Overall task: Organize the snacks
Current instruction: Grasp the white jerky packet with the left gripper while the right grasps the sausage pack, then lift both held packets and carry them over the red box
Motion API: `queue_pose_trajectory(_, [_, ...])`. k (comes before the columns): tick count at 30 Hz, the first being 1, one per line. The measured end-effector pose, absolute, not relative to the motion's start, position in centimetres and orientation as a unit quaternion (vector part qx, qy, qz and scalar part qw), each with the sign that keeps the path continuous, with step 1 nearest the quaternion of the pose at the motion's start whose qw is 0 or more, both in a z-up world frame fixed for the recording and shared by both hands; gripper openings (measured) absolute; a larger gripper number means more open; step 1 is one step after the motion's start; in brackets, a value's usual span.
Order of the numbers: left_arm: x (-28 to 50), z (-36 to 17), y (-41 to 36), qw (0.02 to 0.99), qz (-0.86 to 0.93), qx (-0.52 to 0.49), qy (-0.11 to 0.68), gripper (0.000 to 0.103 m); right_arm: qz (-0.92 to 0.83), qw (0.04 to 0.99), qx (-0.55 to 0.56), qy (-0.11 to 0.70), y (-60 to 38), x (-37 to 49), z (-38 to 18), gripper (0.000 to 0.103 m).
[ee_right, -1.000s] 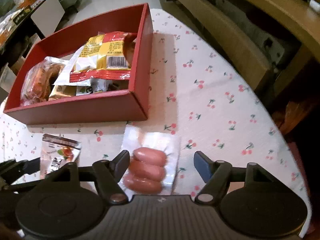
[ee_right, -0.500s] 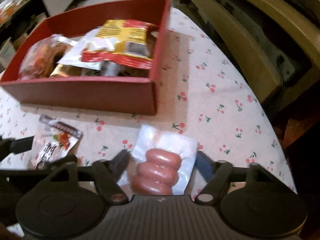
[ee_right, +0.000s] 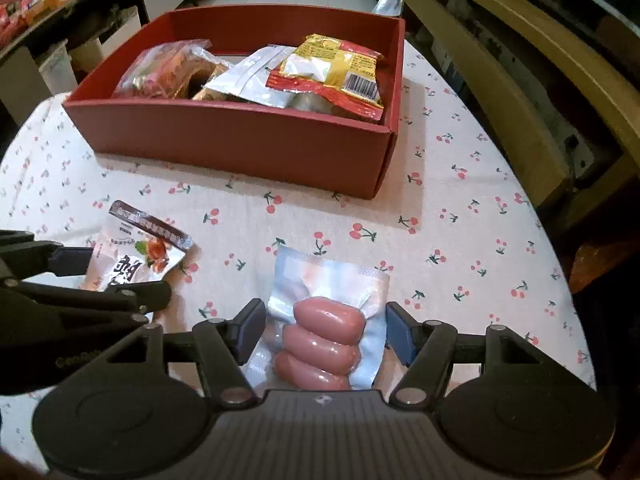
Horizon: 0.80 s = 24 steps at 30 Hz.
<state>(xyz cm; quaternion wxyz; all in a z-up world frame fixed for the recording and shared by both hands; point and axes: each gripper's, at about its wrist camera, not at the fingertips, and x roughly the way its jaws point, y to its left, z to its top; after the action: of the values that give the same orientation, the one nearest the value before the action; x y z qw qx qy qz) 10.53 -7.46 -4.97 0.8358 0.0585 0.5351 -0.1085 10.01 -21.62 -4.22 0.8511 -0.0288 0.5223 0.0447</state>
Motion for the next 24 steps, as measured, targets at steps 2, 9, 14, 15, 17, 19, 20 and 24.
queue_pose_trajectory(2, [10.5, -4.9, -7.4, 0.838, -0.1, 0.065, 0.532, 0.074, 0.042, 0.849, -0.026, 0.527, -21.8, 10.3, -4.3, 0.082])
queue_pose_trajectory(9, [11.3, -5.7, -7.1, 0.843, -0.082, 0.067, 0.528, 0.085, 0.047, 0.84, -0.025, 0.541, -22.1, 10.7, -5.3, 0.084])
queue_pose_trajectory(14, [11.0, -5.4, -8.1, 0.841, -0.097, 0.08, 0.526, 0.064, 0.054, 0.841, -0.034, 0.537, -21.6, 10.5, -5.0, 0.079])
queue_pose_trajectory(15, [10.8, -5.2, -8.2, 0.84, -0.101, 0.082, 0.527, 0.061, 0.055, 0.843, -0.037, 0.534, -21.5, 10.3, -4.9, 0.079])
queue_pose_trajectory(17, [10.4, -5.1, -8.1, 0.838, -0.106, 0.078, 0.529, 0.06, 0.056, 0.845, -0.034, 0.531, -21.5, 10.0, -4.5, 0.077])
queue_pose_trajectory(19, [10.1, -5.0, -7.8, 0.838, -0.106, 0.074, 0.531, 0.059, 0.056, 0.847, -0.026, 0.528, -21.7, 9.7, -4.3, 0.077])
queue_pose_trajectory(20, [10.0, -4.9, -7.6, 0.837, -0.106, 0.071, 0.532, 0.059, 0.055, 0.848, -0.023, 0.527, -21.7, 9.7, -4.2, 0.076])
queue_pose_trajectory(24, [9.6, -4.5, -6.9, 0.839, -0.104, 0.054, 0.531, 0.058, 0.06, 0.853, -0.012, 0.518, -21.7, 8.9, -3.4, 0.076])
